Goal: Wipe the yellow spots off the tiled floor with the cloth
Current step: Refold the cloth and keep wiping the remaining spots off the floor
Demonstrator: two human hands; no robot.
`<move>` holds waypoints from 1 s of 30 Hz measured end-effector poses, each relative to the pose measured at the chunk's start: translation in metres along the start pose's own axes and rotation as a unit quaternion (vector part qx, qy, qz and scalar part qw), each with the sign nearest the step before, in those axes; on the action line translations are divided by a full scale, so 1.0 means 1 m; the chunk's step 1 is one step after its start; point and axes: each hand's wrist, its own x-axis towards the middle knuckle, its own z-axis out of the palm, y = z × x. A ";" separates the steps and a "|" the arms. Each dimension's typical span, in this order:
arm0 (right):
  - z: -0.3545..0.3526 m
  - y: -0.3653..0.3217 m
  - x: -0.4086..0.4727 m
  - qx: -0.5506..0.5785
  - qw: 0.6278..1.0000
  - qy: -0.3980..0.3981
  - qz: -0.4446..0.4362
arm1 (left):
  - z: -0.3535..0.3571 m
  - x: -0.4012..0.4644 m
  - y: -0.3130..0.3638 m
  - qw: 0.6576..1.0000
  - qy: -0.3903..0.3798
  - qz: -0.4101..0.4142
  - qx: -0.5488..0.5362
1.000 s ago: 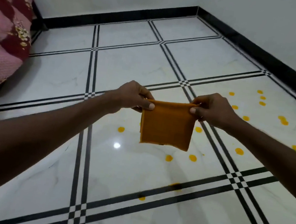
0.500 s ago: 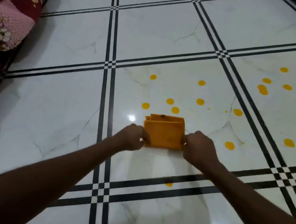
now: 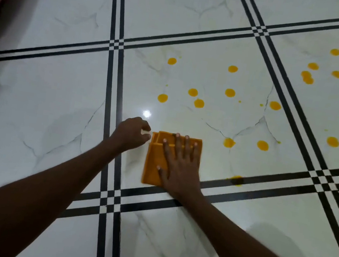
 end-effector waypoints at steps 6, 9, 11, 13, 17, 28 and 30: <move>-0.008 0.063 0.054 -0.046 0.998 0.017 -0.047 | -0.004 0.006 0.000 0.999 -0.030 -0.011 0.017; -0.035 0.134 0.048 -0.069 0.994 0.043 0.068 | -0.002 0.000 0.001 0.998 -0.050 -0.013 0.024; -0.042 0.146 0.022 -0.048 0.987 0.056 0.140 | 0.006 -0.007 0.005 0.997 -0.068 -0.006 0.045; -0.033 0.116 0.003 -0.047 0.973 0.070 0.215 | 0.017 -0.015 0.010 0.994 -0.078 0.009 0.076; -0.019 0.070 0.018 -0.040 0.996 0.025 0.075 | 0.031 -0.024 0.006 0.978 -0.101 0.042 0.179; -0.029 0.098 -0.050 -0.042 0.957 0.055 0.282 | 0.042 -0.018 0.013 0.963 -0.146 0.090 0.210; -0.029 0.094 -0.024 -0.033 0.964 0.056 0.259 | 0.044 -0.017 0.014 0.961 -0.147 0.087 0.216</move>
